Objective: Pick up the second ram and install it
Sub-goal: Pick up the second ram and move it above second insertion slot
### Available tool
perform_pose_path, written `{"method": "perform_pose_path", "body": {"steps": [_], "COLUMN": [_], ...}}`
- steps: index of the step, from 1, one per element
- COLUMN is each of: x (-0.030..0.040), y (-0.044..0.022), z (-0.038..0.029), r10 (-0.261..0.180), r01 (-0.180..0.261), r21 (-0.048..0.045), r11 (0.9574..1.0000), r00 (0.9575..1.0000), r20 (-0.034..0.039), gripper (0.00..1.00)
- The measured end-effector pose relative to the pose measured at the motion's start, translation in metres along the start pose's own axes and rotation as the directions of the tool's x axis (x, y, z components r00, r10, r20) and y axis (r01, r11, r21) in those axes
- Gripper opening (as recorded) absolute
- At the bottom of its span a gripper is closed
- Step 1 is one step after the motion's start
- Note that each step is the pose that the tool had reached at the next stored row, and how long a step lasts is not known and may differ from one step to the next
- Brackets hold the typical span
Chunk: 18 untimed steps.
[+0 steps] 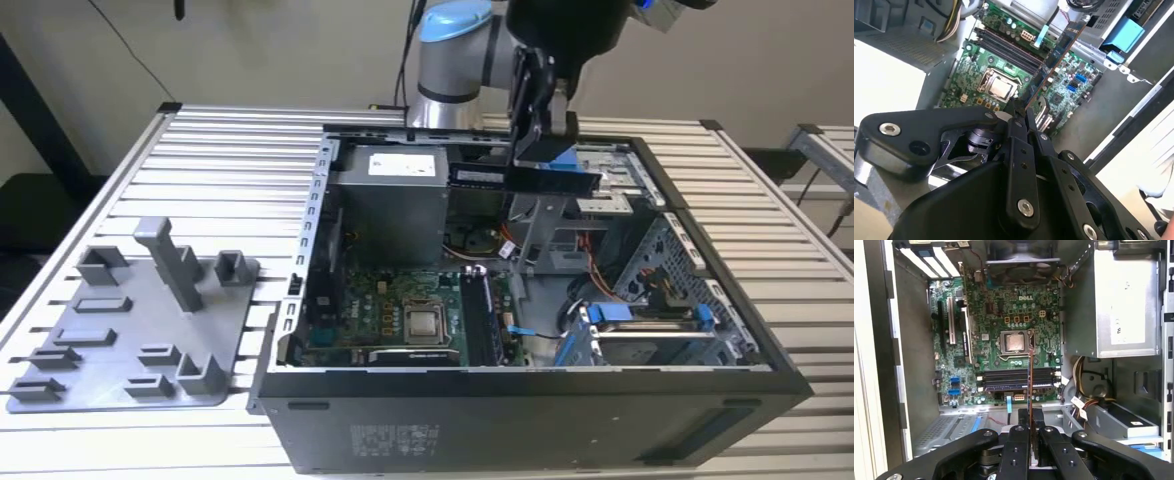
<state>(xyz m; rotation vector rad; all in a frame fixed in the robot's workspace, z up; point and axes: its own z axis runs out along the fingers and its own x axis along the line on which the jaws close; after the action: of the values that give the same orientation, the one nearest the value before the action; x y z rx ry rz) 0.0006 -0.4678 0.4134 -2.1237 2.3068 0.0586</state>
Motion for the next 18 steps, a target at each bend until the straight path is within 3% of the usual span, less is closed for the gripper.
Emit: {"method": "perform_pose_path", "body": {"steps": [18], "x": [-0.0344], "y": [0.0029], "z": [0.0013], "r10": [-0.005], "r01": [0.005], "r21": [-0.0003], "r11": [1.0000], "r00": [1.0000], "r20": [0.0016], "gripper": [0.14]}}
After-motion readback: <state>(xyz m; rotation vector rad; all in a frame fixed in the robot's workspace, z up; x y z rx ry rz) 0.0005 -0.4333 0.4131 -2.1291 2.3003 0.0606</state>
